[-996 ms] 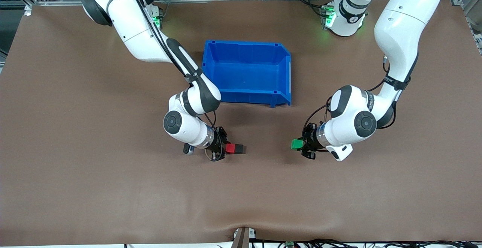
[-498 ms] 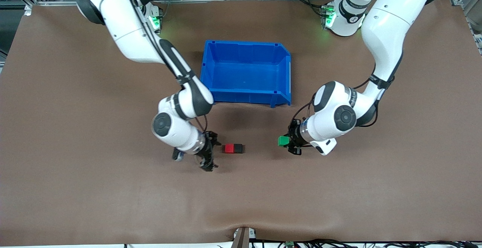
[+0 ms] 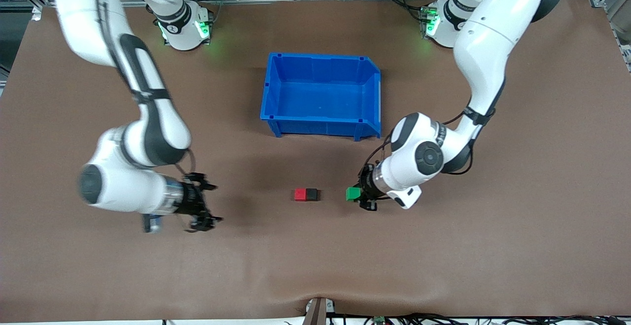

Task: Attach green and red cubes to black cube
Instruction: 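Set the red cube against the black cube and withdraw the right gripper, then lower the green cube against the black cube's other side with the left gripper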

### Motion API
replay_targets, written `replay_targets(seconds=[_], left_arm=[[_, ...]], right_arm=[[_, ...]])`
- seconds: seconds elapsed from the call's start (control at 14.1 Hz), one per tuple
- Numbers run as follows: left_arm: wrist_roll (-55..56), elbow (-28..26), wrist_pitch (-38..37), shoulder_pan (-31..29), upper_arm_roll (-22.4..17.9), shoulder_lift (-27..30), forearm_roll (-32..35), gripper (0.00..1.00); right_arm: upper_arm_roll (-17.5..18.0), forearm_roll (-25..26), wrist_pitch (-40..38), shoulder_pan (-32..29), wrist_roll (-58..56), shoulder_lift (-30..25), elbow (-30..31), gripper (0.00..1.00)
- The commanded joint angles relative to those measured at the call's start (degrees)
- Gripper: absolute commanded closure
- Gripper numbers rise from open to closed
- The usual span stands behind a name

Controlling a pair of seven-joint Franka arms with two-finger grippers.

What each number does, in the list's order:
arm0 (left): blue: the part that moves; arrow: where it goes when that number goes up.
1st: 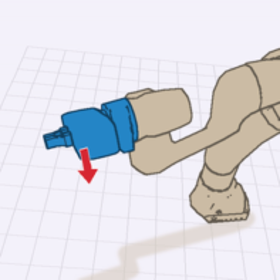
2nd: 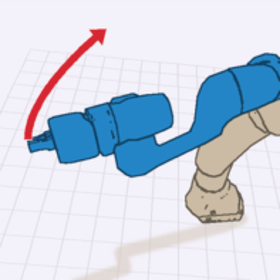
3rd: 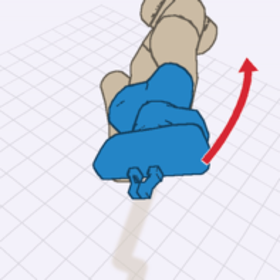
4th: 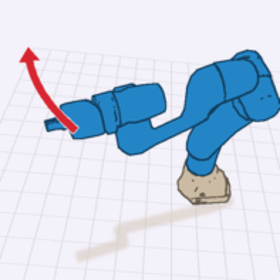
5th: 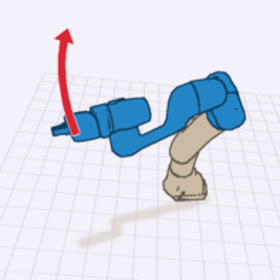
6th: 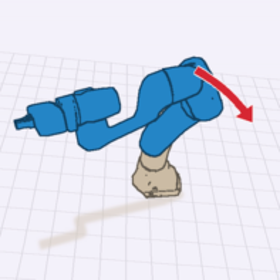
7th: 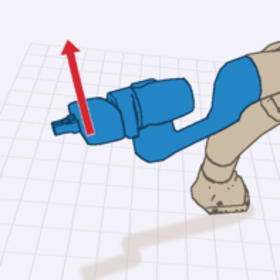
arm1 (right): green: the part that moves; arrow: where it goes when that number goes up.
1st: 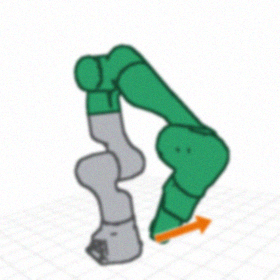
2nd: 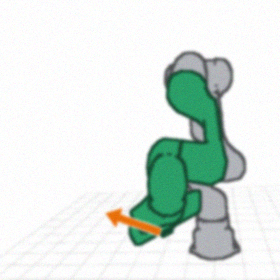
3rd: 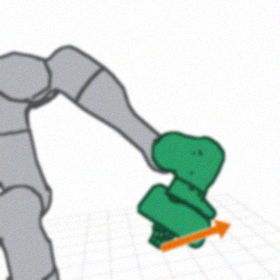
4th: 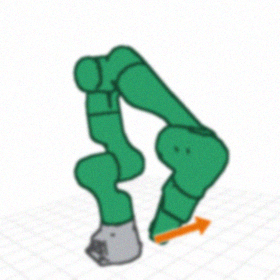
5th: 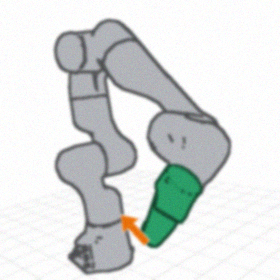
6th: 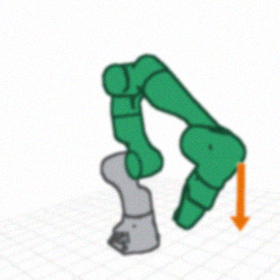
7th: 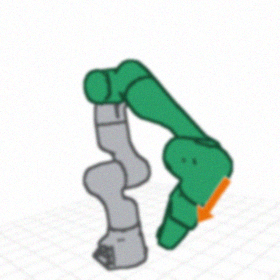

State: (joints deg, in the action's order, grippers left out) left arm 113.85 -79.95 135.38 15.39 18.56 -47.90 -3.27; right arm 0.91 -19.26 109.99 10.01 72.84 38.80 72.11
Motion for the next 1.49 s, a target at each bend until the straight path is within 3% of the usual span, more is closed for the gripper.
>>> replay_targets(seconds=[0.0,0.21,0.43,0.78,1.0,1.21,1.28,1.42], left_arm=[[1.20,5.93,0.67,8.13,-6.66,-3.95,-0.51,1.00],[2.34,7.34,2.60,12.12,-10.21,-5.45,-0.87,1.00],[2.43,9.45,3.93,12.82,-10.12,-7.12,-0.87,1.00],[2.61,12.09,4.37,14.05,-10.21,-9.85,-0.87,1.00],[3.22,12.18,4.37,13.97,-10.21,-9.85,-0.87,1.00],[4.09,12.01,4.28,13.88,-10.21,-9.85,-0.87,1.00],[4.71,12.01,4.28,13.88,-10.30,-9.85,-0.87,1.00],[6.46,12.01,4.28,13.97,-10.21,-9.85,-0.87,1.00]], right_arm=[[0.94,8.59,-3.99,-2.54,-9.43,-7.40,0.57,0.00],[1.03,20.55,-8.18,-2.89,-19.37,-12.68,0.84,0.00],[0.85,20.75,-19.43,-6.65,-37.19,-18.38,1.45,0.00],[-9.50,19.97,-33.24,-7.46,-68.31,-26.57,1.80,0.00],[-9.87,19.79,-30.30,-7.81,-75.30,-33.94,10.82,0.00],[-9.87,19.96,-20.38,-7.72,-76.09,-42.11,25.04,0.00],[-10.05,19.96,-18.43,-8.42,-77.40,-44.40,27.79,0.00],[-10.14,19.96,-19.72,-8.87,-80.30,-44.42,27.12,0.00]])
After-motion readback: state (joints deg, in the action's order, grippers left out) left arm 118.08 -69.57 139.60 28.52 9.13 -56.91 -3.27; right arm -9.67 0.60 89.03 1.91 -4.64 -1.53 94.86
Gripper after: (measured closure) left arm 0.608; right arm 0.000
